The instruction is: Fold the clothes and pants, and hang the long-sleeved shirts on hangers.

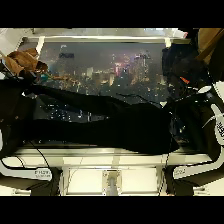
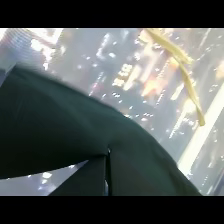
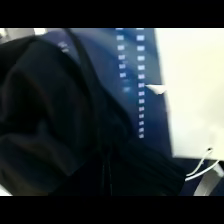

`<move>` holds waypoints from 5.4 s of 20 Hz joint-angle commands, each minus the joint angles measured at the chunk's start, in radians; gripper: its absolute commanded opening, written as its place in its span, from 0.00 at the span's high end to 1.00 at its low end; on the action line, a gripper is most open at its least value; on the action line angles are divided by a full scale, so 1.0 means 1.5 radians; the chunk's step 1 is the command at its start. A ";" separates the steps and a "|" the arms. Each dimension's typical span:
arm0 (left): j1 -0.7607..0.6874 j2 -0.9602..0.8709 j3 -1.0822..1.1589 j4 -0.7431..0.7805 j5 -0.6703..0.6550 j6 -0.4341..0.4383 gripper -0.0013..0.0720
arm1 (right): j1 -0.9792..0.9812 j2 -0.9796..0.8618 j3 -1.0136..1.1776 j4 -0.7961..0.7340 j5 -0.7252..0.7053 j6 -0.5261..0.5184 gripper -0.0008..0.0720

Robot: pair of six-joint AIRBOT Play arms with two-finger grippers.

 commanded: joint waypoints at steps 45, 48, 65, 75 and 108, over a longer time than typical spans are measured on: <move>-0.023 0.150 -0.371 -0.006 0.466 0.246 0.93 | -0.062 0.130 -0.036 0.084 -0.203 0.045 0.95; -0.046 0.178 -0.341 -0.008 0.427 0.246 0.15 | -0.063 0.127 -0.025 0.094 -0.194 0.039 0.68; -0.340 -0.316 0.346 0.208 -0.305 -0.024 0.16 | 0.098 0.151 0.005 0.006 -0.157 -0.019 0.68; -0.386 -0.388 0.392 0.116 -0.300 -0.077 0.16 | 0.127 0.150 0.005 -0.032 -0.157 -0.019 0.68; -0.466 0.352 -0.516 0.245 -0.106 -0.283 0.95 | 0.127 0.151 0.005 -0.055 -0.042 -0.019 0.68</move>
